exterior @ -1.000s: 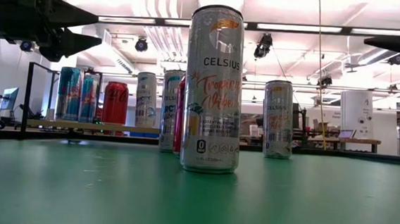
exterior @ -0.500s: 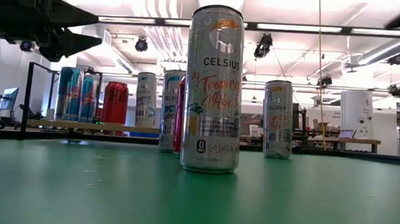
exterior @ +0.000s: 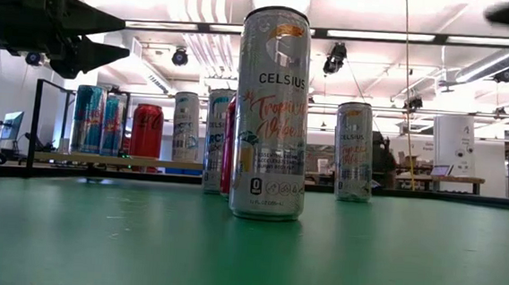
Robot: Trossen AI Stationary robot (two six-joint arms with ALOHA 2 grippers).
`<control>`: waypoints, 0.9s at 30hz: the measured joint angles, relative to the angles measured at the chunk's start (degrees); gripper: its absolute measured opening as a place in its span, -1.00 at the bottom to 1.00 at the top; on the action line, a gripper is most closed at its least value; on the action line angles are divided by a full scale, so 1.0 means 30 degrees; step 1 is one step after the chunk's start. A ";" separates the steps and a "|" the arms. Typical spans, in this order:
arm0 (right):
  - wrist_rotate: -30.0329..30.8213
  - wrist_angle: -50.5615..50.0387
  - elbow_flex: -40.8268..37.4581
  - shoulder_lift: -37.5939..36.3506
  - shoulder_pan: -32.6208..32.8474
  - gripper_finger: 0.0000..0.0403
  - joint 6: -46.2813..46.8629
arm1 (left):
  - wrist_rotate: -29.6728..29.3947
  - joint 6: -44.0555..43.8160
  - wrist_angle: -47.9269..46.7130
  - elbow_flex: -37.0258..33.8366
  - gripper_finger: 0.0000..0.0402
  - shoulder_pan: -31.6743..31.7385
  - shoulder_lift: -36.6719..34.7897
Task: Place canned beverage on shelf
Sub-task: Put the red soda can on the shelf aligned with the other red soda can
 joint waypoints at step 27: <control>-2.0935 -0.1305 -0.0101 -0.6108 -0.9968 0.96 -2.1845 | 0.0000 0.0000 0.0000 0.0000 0.87 0.0003 0.0015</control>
